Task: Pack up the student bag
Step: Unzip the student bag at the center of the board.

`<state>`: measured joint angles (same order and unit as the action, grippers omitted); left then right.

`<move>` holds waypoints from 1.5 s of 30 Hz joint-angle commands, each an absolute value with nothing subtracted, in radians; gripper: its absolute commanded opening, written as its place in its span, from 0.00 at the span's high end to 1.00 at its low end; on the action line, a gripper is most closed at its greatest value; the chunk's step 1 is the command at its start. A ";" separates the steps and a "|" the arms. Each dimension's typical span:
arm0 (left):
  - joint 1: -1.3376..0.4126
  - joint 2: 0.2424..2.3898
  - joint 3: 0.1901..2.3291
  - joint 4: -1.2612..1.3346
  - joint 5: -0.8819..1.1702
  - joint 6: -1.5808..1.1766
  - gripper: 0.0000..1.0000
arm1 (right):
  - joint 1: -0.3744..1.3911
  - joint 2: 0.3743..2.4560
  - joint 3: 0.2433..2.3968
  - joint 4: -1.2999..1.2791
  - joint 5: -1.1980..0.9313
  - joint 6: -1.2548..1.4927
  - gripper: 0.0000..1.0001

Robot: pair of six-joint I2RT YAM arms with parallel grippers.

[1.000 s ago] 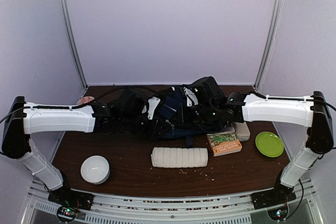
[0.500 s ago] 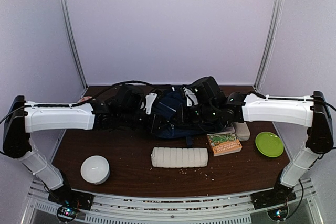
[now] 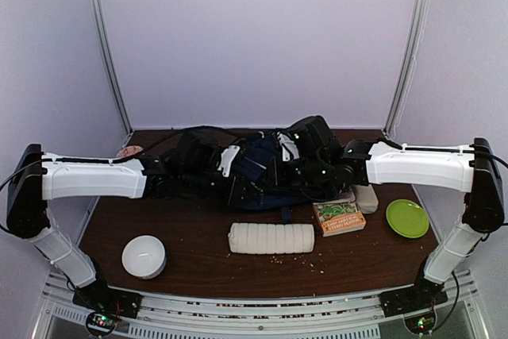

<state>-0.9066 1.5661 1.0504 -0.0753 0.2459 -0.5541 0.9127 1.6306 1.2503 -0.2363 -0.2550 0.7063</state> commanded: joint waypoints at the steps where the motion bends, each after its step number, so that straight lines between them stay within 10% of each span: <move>1: -0.883 1.575 1.024 0.009 0.289 -0.576 0.65 | 0.920 1.574 1.290 -0.146 -0.293 0.712 1.00; 45: -0.778 1.618 0.859 0.409 0.529 -0.777 0.70 | 0.920 1.577 1.285 -0.154 -0.308 0.701 1.00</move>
